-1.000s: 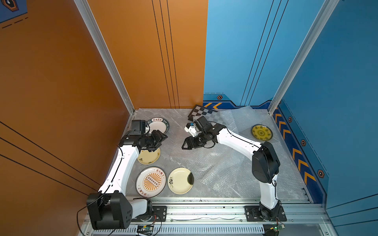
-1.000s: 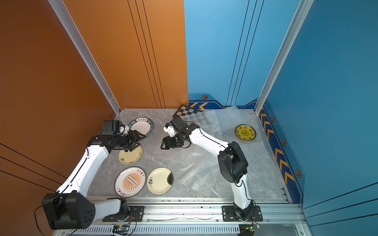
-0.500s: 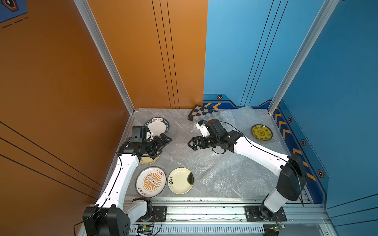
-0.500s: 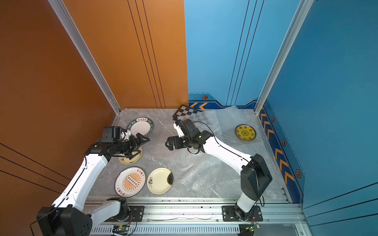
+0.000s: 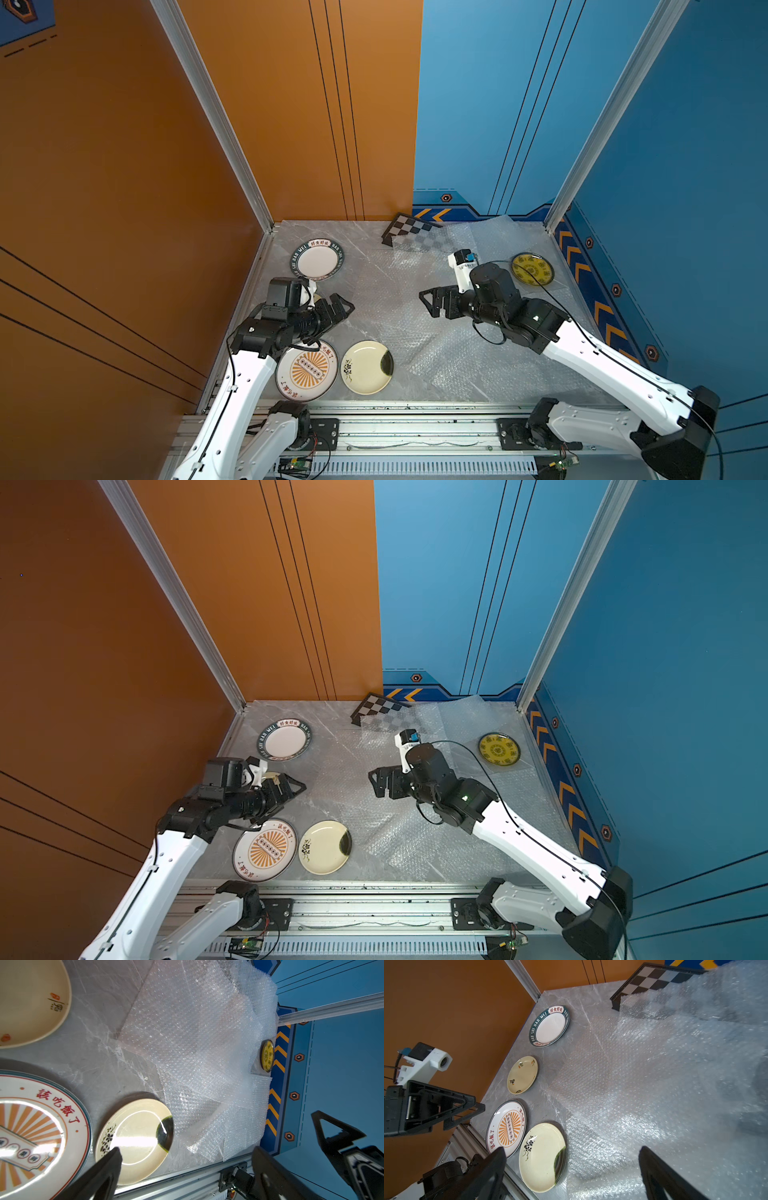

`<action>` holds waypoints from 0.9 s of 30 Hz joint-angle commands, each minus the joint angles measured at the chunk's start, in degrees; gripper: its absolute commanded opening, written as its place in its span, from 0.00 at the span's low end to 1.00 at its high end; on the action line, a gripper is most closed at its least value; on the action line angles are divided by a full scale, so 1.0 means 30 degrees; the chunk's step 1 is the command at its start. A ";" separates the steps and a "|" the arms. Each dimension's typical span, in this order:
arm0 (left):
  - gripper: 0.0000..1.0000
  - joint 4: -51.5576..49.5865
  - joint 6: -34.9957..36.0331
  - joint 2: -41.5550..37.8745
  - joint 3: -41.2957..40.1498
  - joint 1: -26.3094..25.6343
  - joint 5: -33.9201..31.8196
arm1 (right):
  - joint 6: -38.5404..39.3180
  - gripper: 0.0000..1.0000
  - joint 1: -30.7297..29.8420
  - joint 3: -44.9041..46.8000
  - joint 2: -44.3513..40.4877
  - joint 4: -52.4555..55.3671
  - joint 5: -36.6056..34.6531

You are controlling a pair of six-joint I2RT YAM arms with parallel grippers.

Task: Unpack dinner plates from bubble wrap
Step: Reset both arms

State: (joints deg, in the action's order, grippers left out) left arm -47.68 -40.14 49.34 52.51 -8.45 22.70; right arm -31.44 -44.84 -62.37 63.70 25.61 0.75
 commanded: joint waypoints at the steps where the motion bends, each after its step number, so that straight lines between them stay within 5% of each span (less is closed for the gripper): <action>1: 0.98 -0.1010 0.1939 -0.0701 0.0295 -0.0621 -0.2887 | -0.0268 1.00 0.0481 0.0587 -0.1152 0.1621 -0.2226; 10: 0.98 0.0231 0.4966 -0.4196 0.0019 -0.1019 -0.9960 | -0.1578 1.00 0.4634 0.1920 -0.3650 0.1676 -0.2893; 27: 0.98 0.1787 0.6111 -0.3949 -0.2028 -0.1164 -1.1560 | -0.1746 1.00 0.9410 0.5038 -0.5629 -0.0809 -0.3556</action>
State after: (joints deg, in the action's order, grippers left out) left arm -45.25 -23.09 36.93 47.46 -11.70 -8.64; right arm -37.87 -17.80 -47.97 46.76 25.78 -7.86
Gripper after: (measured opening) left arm 0.983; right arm 0.999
